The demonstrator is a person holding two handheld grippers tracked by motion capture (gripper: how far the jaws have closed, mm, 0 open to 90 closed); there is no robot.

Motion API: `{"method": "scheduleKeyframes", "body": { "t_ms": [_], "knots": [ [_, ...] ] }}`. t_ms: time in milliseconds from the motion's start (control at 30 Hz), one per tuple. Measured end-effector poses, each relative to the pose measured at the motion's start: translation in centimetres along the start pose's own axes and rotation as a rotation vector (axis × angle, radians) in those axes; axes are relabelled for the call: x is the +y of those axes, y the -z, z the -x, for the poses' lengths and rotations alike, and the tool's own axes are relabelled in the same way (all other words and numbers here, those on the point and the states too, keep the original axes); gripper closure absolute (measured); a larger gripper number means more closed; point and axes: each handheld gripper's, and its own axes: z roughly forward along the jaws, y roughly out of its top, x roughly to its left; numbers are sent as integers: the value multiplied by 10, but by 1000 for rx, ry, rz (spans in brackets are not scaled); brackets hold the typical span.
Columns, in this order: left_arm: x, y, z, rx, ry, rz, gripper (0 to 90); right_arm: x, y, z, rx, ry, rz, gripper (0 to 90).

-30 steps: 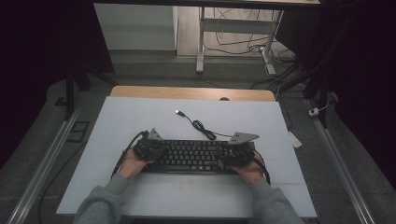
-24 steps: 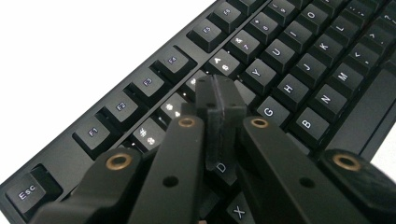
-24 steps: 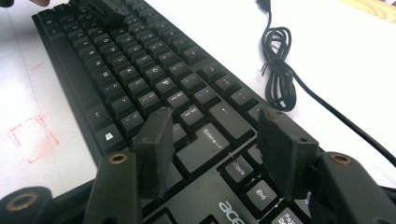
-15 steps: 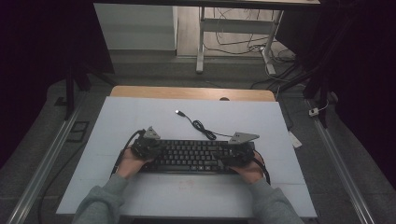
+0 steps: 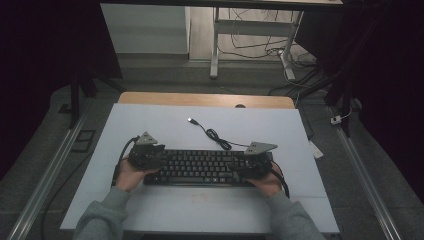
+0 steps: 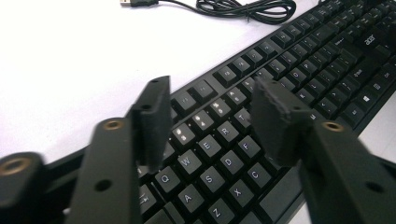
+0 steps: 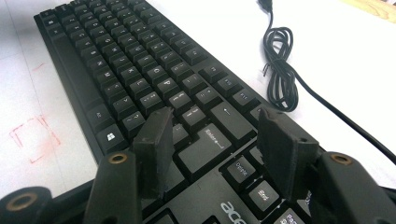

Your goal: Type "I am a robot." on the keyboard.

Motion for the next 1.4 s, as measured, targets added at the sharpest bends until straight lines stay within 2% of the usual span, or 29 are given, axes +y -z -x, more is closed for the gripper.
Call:
{"method": "scheduleKeyframes", "body": {
  "t_ms": [233,367,567,833,967,1133,1400],
  "knots": [
    [0,0,-1,1,12,-8,358,1,0,-2,5,4,3,463],
    [0,2,-2,-22,30,-1,340,2,0,-3,2,8,0,463],
    [0,2,-4,-11,36,-3,330,4,0,-5,16,5,13,464],
    [0,0,-3,-12,30,-15,306,12,-5,-10,37,-39,20,480],
    [-1,-1,-4,-8,34,-19,294,17,-12,-14,50,-50,13,533],
    [0,-1,-4,-10,41,-22,288,24,-22,-20,79,-26,7,635],
    [-1,-4,-1,-18,31,-35,285,34,-31,-26,99,4,9,869]
  ]
}}
